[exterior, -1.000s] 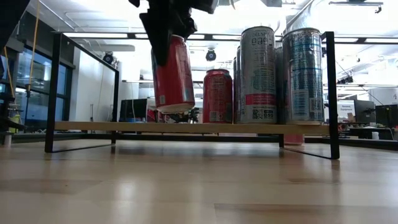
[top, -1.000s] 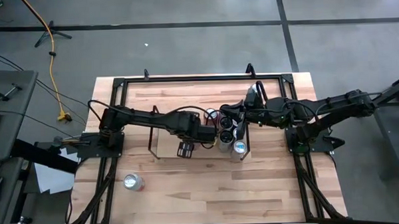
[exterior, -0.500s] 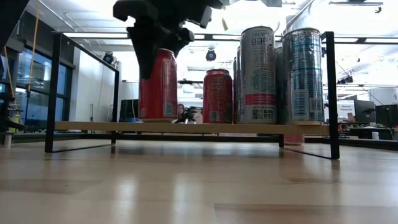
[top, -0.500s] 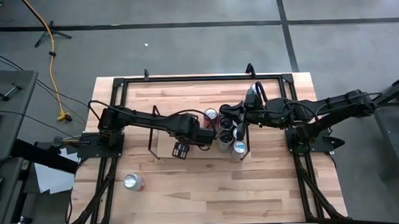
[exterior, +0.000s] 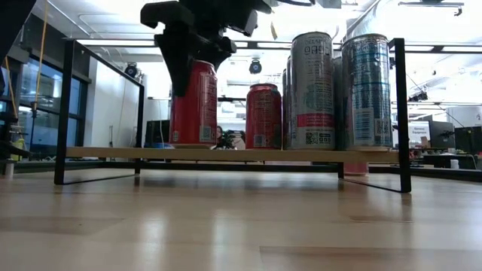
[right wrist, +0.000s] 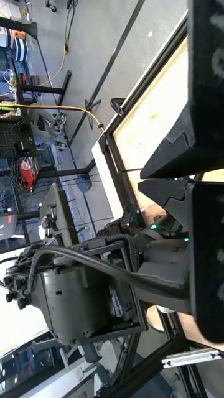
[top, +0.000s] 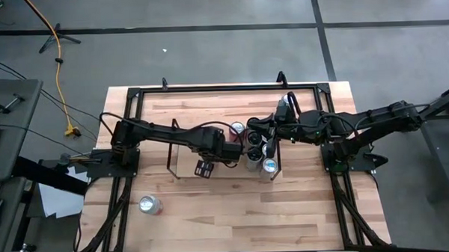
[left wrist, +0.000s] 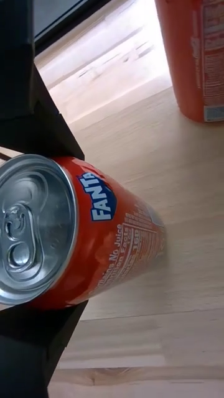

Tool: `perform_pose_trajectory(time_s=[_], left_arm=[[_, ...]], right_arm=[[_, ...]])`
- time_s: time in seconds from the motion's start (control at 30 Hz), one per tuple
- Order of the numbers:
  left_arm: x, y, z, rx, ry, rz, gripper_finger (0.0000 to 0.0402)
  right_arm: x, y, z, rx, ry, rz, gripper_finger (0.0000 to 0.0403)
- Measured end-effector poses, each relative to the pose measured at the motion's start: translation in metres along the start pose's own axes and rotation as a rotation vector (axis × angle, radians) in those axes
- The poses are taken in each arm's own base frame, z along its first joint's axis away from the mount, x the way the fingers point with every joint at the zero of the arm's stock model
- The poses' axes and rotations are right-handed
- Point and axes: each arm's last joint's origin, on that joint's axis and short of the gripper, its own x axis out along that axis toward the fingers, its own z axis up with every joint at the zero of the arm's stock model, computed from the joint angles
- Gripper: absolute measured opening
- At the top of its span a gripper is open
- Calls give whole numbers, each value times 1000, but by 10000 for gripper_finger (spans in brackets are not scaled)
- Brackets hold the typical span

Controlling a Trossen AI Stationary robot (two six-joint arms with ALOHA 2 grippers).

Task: Place canned beverage on shelf
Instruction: Put the orange soda can aligned with the other orange soda can on the shelf

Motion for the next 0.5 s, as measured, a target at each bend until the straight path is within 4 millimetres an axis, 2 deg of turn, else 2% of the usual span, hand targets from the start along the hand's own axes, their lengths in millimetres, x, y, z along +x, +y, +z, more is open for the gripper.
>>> perform_pose_trajectory(time_s=[0.13,0.5], left_arm=[[2,4,-1,-17,4,-10,297],[2,8,-3,-63,9,-43,377]], right_arm=[[0,0,0,5,0,0,0],[0,0,0,7,2,6,0]])
